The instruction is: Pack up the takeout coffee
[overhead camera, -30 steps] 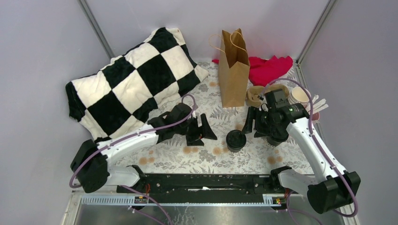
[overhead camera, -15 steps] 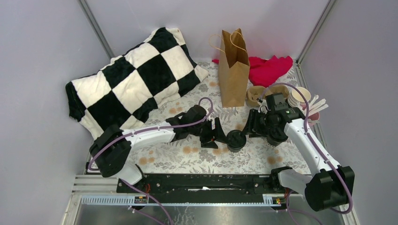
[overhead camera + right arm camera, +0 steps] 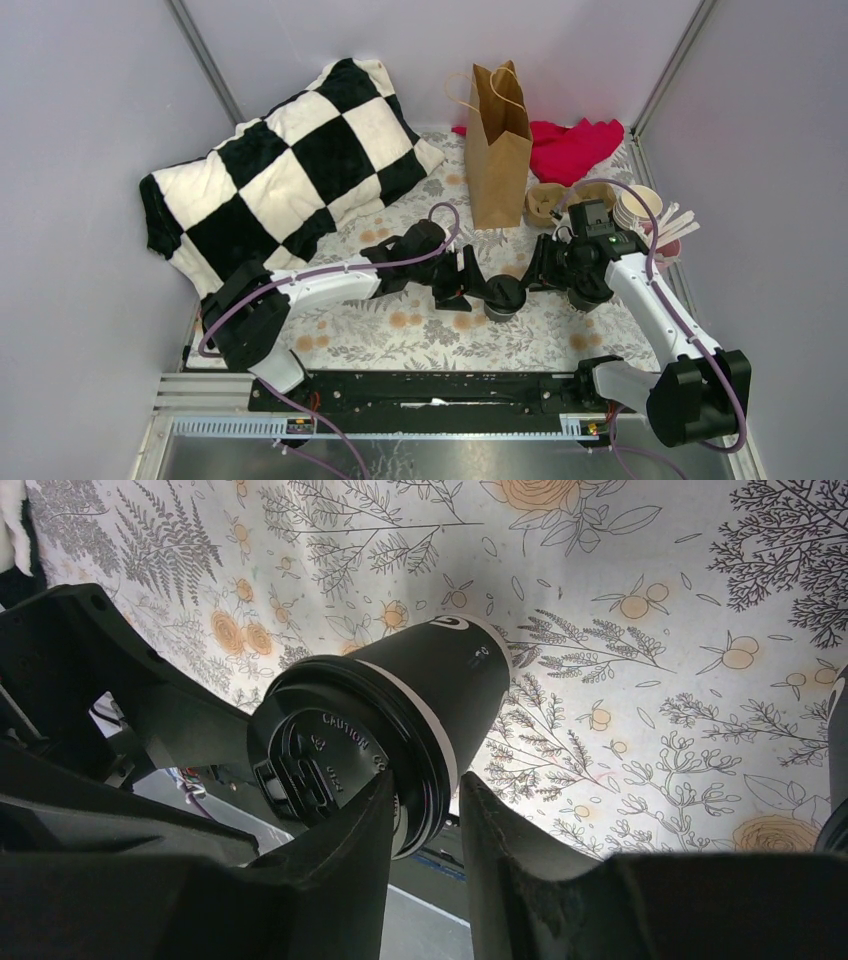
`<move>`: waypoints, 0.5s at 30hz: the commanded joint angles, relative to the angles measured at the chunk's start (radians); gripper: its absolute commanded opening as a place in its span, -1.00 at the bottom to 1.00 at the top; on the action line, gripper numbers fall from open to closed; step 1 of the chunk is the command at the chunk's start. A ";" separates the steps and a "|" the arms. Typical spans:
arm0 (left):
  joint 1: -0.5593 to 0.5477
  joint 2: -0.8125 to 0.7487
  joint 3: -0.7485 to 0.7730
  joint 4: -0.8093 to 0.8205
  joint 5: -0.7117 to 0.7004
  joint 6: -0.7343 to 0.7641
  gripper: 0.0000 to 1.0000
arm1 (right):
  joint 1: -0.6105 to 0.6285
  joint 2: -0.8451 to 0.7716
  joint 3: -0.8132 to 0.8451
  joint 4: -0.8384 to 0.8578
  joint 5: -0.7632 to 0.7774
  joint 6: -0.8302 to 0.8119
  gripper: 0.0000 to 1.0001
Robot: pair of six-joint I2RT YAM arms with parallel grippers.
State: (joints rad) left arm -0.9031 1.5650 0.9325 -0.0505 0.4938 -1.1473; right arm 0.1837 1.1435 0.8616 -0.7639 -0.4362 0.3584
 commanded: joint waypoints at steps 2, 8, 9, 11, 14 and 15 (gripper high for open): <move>-0.006 0.015 0.055 0.047 -0.002 -0.006 0.49 | -0.007 -0.031 0.001 0.011 0.004 -0.021 -0.25; -0.013 0.033 0.083 0.047 -0.002 -0.003 0.49 | -0.007 -0.037 0.004 0.005 -0.038 -0.023 -0.23; -0.015 0.033 0.084 0.047 -0.002 -0.004 0.49 | -0.007 -0.044 0.005 0.004 -0.047 -0.022 -0.14; -0.018 0.029 0.084 0.047 -0.007 -0.005 0.49 | -0.007 -0.060 0.008 0.000 -0.068 -0.014 0.03; -0.018 0.027 0.089 0.038 -0.016 0.001 0.50 | -0.007 -0.078 -0.009 0.010 -0.123 0.003 0.19; -0.018 0.030 0.092 0.034 -0.018 0.004 0.51 | -0.007 -0.079 -0.017 0.007 -0.136 0.004 0.19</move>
State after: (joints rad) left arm -0.9165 1.5925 0.9817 -0.0502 0.4911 -1.1530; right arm 0.1810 1.0973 0.8604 -0.7643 -0.4854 0.3573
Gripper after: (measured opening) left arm 0.748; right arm 0.583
